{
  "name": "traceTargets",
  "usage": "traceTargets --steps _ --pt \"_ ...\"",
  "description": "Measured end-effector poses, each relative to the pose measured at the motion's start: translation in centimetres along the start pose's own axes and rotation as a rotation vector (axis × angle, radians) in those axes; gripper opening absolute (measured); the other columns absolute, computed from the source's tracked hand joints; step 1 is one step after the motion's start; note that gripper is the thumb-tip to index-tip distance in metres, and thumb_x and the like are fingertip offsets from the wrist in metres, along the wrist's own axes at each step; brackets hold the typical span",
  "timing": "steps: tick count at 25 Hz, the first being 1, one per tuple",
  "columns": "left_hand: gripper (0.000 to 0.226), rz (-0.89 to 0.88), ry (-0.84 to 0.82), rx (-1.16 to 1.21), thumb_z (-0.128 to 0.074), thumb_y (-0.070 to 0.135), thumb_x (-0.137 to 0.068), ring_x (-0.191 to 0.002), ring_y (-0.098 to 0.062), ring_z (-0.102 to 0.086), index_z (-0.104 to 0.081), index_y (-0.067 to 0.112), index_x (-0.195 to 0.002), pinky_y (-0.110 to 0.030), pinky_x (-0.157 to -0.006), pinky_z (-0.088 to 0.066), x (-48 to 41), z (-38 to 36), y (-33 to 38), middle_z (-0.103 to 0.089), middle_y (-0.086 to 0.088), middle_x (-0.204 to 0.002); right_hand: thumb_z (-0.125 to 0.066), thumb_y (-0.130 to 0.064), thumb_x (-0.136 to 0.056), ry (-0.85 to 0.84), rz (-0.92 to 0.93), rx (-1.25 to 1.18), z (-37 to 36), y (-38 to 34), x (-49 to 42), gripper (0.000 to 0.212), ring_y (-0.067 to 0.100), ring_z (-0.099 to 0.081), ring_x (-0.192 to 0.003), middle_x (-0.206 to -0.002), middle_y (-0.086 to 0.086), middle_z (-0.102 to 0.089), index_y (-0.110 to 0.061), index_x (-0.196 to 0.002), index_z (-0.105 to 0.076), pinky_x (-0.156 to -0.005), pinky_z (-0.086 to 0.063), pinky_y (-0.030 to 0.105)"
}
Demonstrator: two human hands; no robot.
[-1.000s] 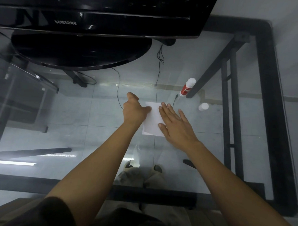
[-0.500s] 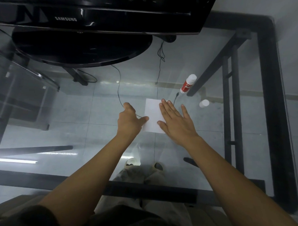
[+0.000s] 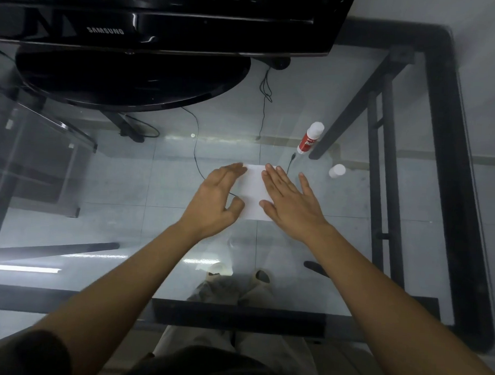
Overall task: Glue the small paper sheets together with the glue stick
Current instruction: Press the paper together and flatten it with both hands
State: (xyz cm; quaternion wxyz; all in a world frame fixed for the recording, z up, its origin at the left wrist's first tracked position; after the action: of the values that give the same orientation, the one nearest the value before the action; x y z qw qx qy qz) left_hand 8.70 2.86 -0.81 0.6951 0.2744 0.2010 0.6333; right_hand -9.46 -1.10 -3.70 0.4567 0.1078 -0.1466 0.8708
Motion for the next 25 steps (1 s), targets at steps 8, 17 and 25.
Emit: traceTargets --steps 8,17,25 --pt "0.059 -0.12 -0.31 -0.606 -0.006 0.045 -0.095 -0.139 -0.016 0.016 0.014 0.016 -0.143 -0.036 -0.11 0.011 -2.4 -1.5 -2.4 0.009 -0.004 -0.156 -0.017 -0.053 -0.094 0.007 0.002 0.026 0.0 0.1 0.1 0.067 0.012 0.013 -0.14 -0.155 -0.001 0.01 -0.018 -0.143 0.011 -0.107 0.014 0.042" --pt "0.061 -0.258 -0.391 -0.723 0.009 0.056 -0.087 -0.132 -0.019 0.031 0.022 0.026 -0.139 -0.044 -0.107 0.017 2.6 -1.6 -3.0 0.018 0.005 -0.149 -0.016 -0.053 -0.093 -0.007 -0.001 0.051 0.2 0.0 0.1 0.067 0.014 0.013 -0.14 -0.155 0.0 0.011 -0.017 -0.143 0.012 -0.106 0.015 0.042" --pt "0.049 -0.111 -0.127 -0.23 -0.022 0.036 -0.099 -0.139 -0.019 -0.006 -0.023 0.012 -0.142 -0.046 -0.114 -0.018 1.6 -1.4 -1.4 -0.024 -0.008 -0.151 -0.014 -0.053 -0.094 0.011 0.004 0.064 -0.1 0.2 0.1 0.067 0.011 0.016 -0.138 -0.155 0.001 0.013 -0.016 -0.141 0.015 -0.106 0.015 0.041"
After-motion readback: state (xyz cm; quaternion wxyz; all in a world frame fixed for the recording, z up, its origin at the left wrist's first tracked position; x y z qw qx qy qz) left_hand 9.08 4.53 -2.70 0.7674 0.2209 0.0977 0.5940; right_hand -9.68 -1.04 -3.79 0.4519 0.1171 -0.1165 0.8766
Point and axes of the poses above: each hand's wrist, its own x-axis away from the middle knuckle, its own z-axis out of the back of the hand, y = z × x, the point moved 1 cm from there along -x, towards the middle knuckle
